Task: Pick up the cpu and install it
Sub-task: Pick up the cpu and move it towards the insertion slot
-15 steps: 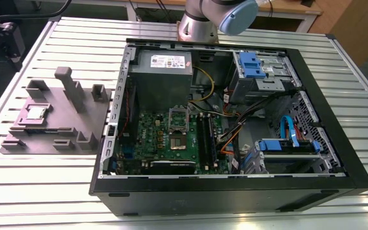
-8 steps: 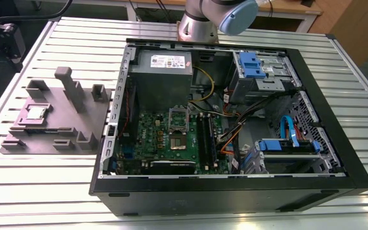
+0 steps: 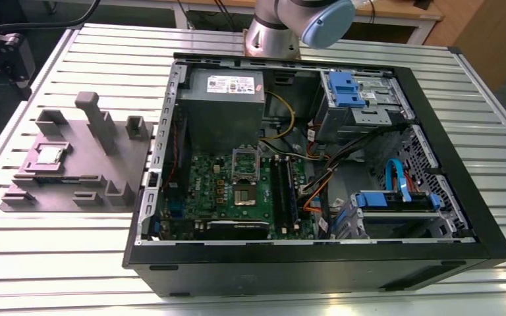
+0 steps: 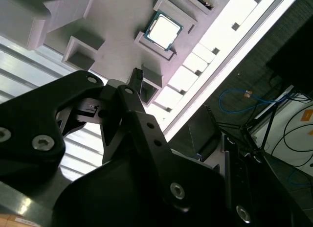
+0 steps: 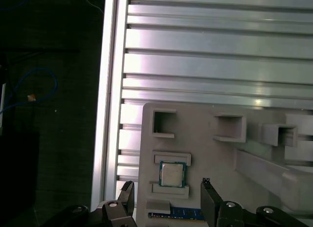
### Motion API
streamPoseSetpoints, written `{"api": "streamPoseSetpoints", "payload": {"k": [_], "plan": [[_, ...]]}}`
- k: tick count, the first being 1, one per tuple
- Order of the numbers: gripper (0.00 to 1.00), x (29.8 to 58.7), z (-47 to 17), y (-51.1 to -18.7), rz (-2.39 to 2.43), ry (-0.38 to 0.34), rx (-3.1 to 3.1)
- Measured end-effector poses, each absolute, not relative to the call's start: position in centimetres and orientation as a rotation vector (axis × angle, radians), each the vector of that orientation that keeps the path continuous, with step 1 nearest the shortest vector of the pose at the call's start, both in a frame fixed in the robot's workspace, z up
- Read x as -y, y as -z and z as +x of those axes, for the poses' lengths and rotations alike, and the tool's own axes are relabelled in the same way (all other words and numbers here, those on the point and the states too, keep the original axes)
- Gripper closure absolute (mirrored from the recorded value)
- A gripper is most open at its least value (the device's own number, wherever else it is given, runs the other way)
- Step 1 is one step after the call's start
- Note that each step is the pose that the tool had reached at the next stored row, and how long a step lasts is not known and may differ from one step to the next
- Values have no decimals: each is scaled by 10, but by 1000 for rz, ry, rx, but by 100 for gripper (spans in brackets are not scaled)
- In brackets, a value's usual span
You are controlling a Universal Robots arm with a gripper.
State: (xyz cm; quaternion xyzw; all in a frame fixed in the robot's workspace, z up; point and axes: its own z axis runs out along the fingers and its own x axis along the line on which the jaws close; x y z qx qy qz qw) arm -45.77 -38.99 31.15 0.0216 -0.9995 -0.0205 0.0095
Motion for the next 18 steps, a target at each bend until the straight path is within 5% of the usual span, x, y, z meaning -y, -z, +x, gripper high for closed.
{"api": "streamPoseSetpoints", "payload": {"k": [18], "plan": [[35,394,-458,-309,67,62,3121]]}}
